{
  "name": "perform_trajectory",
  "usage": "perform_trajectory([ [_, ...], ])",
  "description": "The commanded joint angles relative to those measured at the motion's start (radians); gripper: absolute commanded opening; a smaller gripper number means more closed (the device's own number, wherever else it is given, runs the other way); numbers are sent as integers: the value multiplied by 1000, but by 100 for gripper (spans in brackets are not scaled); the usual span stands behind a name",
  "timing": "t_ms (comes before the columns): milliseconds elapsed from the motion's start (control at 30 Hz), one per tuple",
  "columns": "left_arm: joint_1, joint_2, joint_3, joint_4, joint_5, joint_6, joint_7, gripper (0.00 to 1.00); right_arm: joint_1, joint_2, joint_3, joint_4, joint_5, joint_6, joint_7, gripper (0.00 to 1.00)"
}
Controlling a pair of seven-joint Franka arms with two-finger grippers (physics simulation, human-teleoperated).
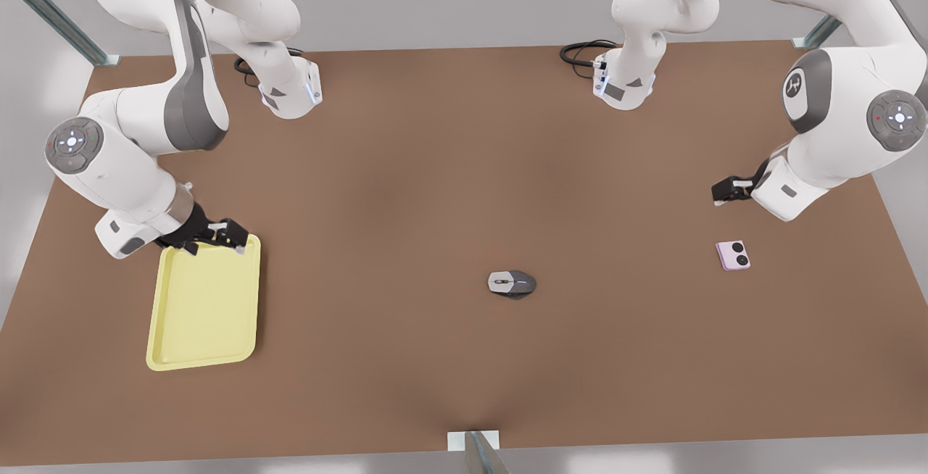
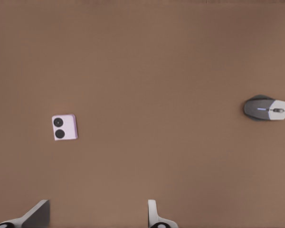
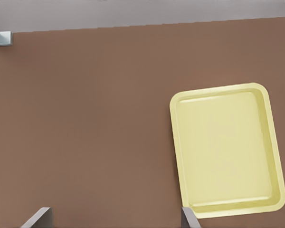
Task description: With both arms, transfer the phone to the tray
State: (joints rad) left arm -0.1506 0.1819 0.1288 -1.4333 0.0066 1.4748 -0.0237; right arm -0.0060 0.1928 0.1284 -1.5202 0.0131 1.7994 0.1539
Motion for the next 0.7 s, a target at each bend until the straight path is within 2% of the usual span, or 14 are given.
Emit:
perform_trajectory([
  [0, 0, -1, 2, -1, 1, 12, -2, 100, 0, -1, 0, 0, 1, 31, 53, 100],
  [100, 17, 57, 25, -70, 35, 27, -15, 100, 0, -1, 0, 2, 1, 31, 53, 100],
  [167, 158, 99, 23, -220, 29, 364, 37, 100, 0, -1, 0, 2, 1, 31, 52, 100],
  [233, 253, 203, 23, -250, 3, 528, 315, 100, 0, -1, 0, 2, 1, 31, 52, 100],
  [333, 304, 344, 23, -286, -13, 706, 433, 100, 0, -1, 0, 2, 1, 31, 52, 100],
  [467, 359, 444, 23, -285, -13, 802, 450, 100, 0, -1, 0, 3, 2, 31, 52, 100],
  [667, 365, 472, 14, -306, -13, 794, 461, 100, 0, 0, 0, 3, -2, 31, 53, 100],
])
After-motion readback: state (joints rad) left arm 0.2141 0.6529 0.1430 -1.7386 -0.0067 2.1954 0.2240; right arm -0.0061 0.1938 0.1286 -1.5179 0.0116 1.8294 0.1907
